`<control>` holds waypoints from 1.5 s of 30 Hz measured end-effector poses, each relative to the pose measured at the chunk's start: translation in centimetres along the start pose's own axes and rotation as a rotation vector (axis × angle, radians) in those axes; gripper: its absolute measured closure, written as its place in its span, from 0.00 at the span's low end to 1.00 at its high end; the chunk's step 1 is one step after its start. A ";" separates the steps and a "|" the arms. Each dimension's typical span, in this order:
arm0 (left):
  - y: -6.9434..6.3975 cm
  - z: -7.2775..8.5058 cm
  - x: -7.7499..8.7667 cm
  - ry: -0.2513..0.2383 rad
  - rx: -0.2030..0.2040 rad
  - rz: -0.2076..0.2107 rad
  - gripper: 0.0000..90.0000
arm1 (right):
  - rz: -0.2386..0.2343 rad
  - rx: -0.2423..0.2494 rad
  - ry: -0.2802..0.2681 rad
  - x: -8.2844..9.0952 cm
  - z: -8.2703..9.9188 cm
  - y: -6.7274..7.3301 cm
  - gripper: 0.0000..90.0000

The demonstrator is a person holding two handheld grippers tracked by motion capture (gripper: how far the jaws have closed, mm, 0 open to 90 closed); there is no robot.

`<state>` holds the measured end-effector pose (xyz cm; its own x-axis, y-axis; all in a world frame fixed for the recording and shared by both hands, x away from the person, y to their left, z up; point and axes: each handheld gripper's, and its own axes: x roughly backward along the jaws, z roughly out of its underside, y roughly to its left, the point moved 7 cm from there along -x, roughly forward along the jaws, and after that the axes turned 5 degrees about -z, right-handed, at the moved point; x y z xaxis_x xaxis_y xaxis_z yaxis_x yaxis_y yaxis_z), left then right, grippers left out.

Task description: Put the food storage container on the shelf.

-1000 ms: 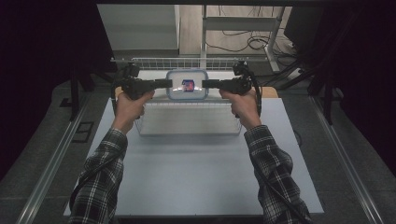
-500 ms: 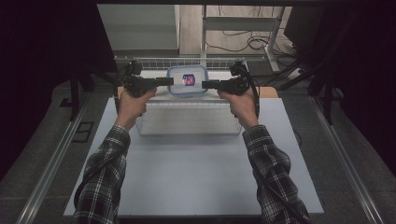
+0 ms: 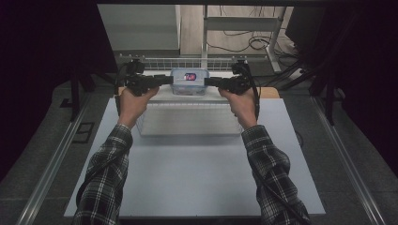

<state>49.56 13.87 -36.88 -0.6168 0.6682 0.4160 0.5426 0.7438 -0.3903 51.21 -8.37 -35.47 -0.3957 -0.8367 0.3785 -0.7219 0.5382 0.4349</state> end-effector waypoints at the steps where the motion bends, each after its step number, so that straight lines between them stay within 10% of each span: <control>1: -0.1 0.0 0.0 -0.001 0.001 0.004 0.56 | 0.005 0.002 0.000 0.0 0.0 0.0 0.66; 20: -1.4 1.2 1.2 -0.066 -0.104 -0.022 0.24 | 0.047 0.155 0.004 0.5 2.2 0.6 0.25; 45: -3.4 5.3 2.0 -0.008 -0.240 -0.048 0.15 | 0.084 0.271 0.053 0.6 4.9 2.5 0.16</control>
<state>43.48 12.57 -39.08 -0.6493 0.6323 0.4226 0.6315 0.7579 -0.1637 46.44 -7.99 -38.14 -0.4356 -0.7797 0.4498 -0.8157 0.5532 0.1689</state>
